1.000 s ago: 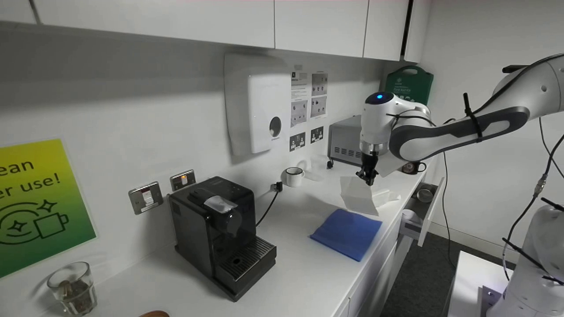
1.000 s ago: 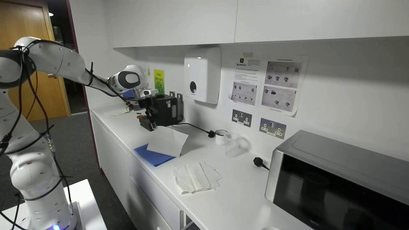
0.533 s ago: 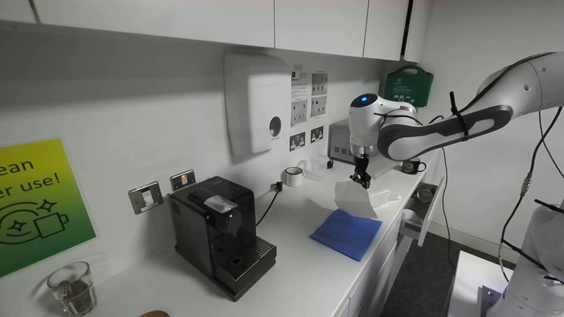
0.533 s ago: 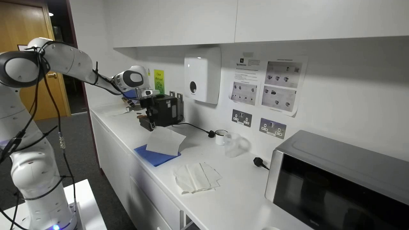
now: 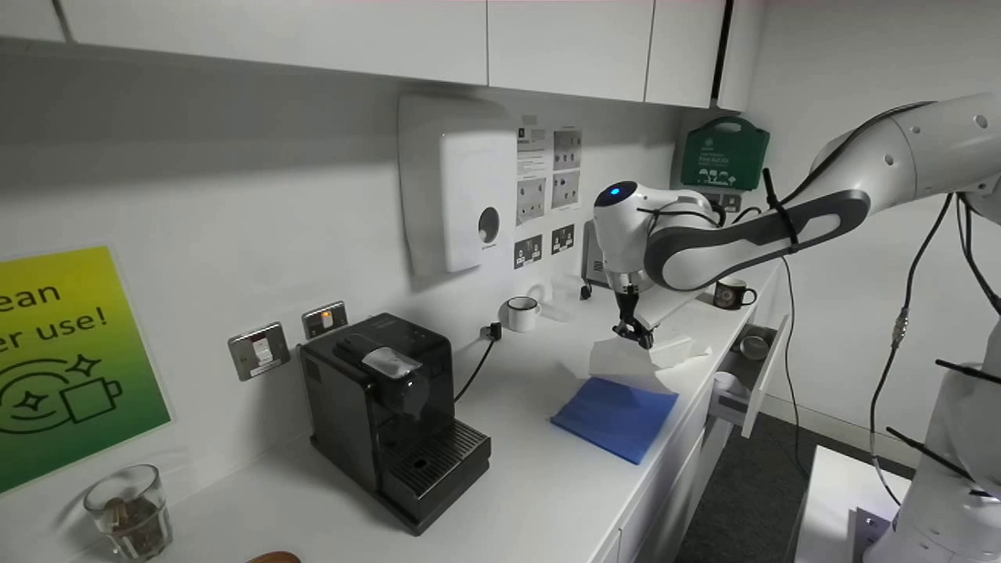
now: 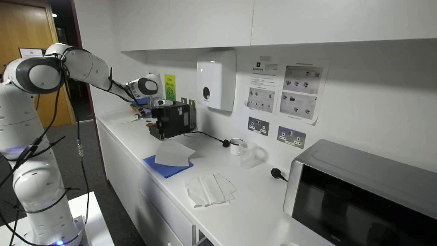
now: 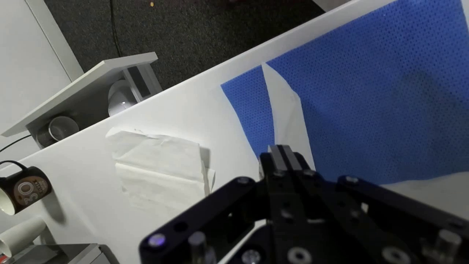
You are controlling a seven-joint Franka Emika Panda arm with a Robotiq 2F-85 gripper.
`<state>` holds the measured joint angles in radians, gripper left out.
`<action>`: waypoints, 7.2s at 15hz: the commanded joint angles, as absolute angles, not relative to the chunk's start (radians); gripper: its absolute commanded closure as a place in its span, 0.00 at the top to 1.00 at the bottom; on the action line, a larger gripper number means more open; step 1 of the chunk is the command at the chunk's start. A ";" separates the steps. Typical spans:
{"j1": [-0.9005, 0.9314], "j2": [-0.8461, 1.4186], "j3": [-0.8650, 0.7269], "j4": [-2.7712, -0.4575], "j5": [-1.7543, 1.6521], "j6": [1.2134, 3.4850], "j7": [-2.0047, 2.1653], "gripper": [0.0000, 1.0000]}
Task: Place the white napkins on the blue placemat
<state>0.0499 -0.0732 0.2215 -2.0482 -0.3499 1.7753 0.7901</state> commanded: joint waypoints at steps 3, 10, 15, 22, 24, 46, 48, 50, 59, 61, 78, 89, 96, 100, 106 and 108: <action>0.096 -0.011 0.201 -1.958 -0.313 1.675 0.801 0.00; 0.117 0.018 0.193 -1.918 -0.306 1.637 0.800 0.58; 0.117 0.023 0.188 -1.912 -0.305 1.635 0.800 0.95; 0.113 -0.015 0.183 -1.916 -0.248 1.661 0.726 1.00; 0.112 -0.043 0.182 -1.932 -0.181 1.685 0.590 1.00; 0.009 -0.183 0.020 -2.120 -0.003 1.957 0.271 1.00; -0.015 -0.202 -0.007 -2.162 0.002 2.006 0.255 1.00; -0.035 -0.212 -0.030 -2.196 0.000 2.049 0.243 1.00; -0.091 -0.200 -0.061 -2.285 -0.176 2.154 0.160 1.00; -0.095 -0.191 -0.061 -2.290 -0.232 2.149 0.136 1.00; -0.081 -0.032 -0.079 -2.267 -0.345 2.220 -0.136 1.00; -0.081 0.040 -0.080 -2.242 -0.444 2.231 -0.104 1.00; -0.080 0.079 -0.080 -2.212 -0.410 2.253 -0.096 1.00; -0.076 0.074 -0.078 -2.222 -0.388 2.232 -0.104 1.00; -0.072 0.077 -0.076 -2.218 -0.392 2.227 -0.100 1.00; -0.069 0.084 -0.075 -2.214 -0.401 2.223 -0.098 1.00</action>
